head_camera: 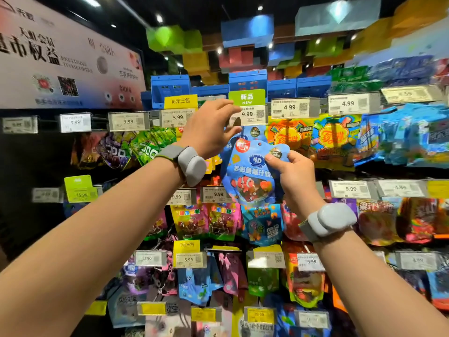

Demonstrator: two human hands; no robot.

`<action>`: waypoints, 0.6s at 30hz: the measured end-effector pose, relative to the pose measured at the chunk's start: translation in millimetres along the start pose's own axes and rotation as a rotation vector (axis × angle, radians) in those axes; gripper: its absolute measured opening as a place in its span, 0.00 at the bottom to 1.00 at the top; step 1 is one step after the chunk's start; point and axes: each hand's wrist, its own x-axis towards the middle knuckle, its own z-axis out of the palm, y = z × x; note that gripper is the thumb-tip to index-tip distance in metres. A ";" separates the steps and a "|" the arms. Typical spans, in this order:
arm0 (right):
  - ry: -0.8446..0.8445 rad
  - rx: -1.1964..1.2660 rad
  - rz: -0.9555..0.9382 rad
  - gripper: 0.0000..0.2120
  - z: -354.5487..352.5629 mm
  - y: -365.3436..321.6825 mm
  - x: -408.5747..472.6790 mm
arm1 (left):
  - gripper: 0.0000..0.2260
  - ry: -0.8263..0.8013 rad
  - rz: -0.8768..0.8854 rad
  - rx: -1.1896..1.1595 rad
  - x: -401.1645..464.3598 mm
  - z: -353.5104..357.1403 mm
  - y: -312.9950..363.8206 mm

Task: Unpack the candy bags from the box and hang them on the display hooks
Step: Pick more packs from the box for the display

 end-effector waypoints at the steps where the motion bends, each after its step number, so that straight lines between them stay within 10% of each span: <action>1: 0.005 0.003 0.007 0.01 0.4 0.8 1.2 | 0.20 -0.003 0.008 0.009 1.6 0.7 -0.8; 5: 0.028 -0.009 0.037 0.06 1.6 2.4 7.9 | 0.07 0.014 0.074 0.081 7.5 0.0 -4.0; 18: 0.012 -0.051 -0.008 0.23 12.3 -8.1 27.5 | 0.16 -0.108 -0.012 0.085 21.6 -20.4 -1.3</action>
